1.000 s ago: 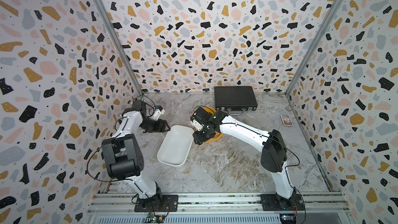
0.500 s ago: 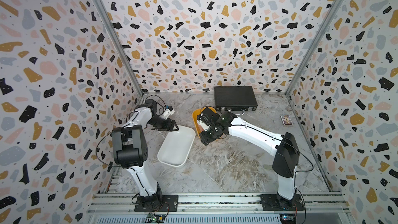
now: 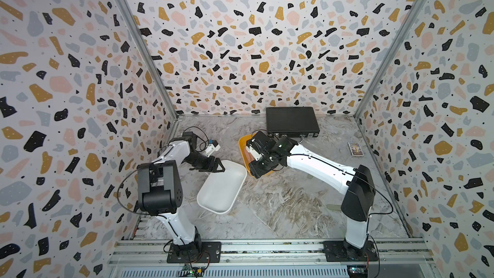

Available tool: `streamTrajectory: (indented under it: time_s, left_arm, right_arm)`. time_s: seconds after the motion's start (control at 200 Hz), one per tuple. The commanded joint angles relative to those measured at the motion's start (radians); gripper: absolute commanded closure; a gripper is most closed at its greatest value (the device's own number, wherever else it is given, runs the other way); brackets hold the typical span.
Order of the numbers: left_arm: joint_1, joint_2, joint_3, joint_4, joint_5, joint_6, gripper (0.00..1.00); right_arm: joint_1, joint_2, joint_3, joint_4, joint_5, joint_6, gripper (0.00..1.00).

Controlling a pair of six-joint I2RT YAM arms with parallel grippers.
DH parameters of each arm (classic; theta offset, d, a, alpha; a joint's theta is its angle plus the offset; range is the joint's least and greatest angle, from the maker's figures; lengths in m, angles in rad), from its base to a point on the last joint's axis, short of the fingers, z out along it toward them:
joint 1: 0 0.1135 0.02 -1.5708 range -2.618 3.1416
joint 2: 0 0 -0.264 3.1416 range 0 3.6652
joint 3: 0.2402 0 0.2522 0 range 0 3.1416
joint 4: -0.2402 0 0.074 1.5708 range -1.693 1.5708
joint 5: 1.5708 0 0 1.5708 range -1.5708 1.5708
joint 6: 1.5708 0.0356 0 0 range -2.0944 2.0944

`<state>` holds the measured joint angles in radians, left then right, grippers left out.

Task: Place the fruit knives into the storage box by color
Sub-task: Move the storage box to the center of the board.

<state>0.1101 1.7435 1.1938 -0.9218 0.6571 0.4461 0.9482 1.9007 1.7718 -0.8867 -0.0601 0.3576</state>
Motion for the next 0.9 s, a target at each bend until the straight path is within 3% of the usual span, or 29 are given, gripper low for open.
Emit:
streamTrajectory:
  time_s: [0.0, 0.4, 0.661, 0.896]
  left_arm:
    - [-0.003, -0.053, -0.029, -0.073, 0.076, 0.069, 0.29]
    - [-0.137, -0.118, -0.082, -0.154, 0.105, 0.114, 0.30]
    - [-0.217, -0.126, -0.069, -0.136, 0.098, 0.066, 0.30]
    - [-0.222, -0.143, -0.032, -0.132, 0.087, 0.032, 0.31]
  right_arm:
    - [-0.003, 0.007, 0.026, -0.018, -0.003, -0.009, 0.41]
    - [-0.003, 0.014, 0.026, -0.039, -0.002, -0.011, 0.41]
    - [-0.003, -0.053, -0.134, 0.011, -0.028, 0.021, 0.39]
    - [-0.001, -0.068, -0.217, 0.055, -0.042, 0.040, 0.39]
